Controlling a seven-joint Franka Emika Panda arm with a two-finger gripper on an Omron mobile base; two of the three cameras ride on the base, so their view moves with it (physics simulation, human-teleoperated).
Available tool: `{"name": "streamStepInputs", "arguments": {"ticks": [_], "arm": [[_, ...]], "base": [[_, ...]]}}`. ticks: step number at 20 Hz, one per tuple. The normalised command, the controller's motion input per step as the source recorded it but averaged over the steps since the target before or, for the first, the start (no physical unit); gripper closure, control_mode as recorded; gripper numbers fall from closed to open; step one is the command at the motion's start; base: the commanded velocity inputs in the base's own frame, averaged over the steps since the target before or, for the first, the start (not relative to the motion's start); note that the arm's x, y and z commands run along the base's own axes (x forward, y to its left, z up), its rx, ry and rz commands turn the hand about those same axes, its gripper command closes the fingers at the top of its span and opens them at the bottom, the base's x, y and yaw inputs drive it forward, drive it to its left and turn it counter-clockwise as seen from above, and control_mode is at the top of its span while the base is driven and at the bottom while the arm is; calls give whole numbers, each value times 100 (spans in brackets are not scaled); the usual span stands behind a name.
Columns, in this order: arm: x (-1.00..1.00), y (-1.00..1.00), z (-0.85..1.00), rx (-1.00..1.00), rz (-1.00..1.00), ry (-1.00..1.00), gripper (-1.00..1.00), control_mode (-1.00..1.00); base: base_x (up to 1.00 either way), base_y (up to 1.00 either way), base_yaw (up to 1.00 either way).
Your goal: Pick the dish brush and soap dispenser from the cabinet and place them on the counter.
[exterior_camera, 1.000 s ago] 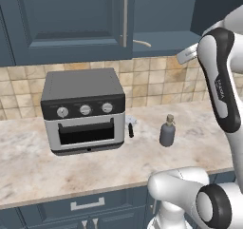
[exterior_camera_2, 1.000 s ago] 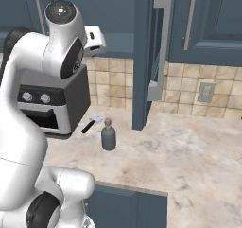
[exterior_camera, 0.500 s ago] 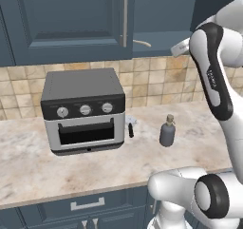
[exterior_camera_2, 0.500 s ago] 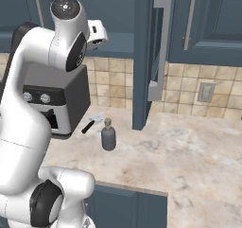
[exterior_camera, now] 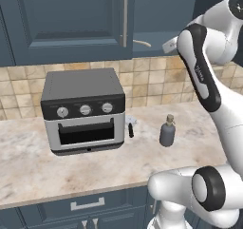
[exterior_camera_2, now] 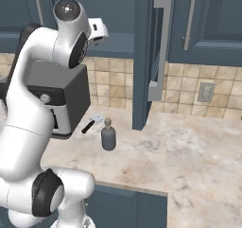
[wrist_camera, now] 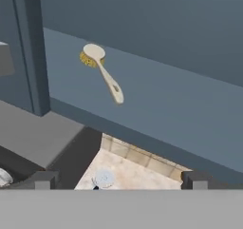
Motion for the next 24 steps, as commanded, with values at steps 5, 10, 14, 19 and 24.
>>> {"name": "streamStepInputs", "arguments": {"ticks": [5, 10, 14, 19, 24], "arm": [[41, 2, 3, 4, -1, -3, -100, -100], [41, 6, 0, 6, 1, 7, -100, -100], [44, 9, 0, 6, 2, 13, -100, -100], [52, 2, 0, 5, 2, 7, -100, -100], [41, 7, 4, 0, 2, 0, -100, -100]], "base": [[0, 0, 0], [0, 0, 0], [0, 0, 0], [0, 0, 0], [0, 0, 0]]}}
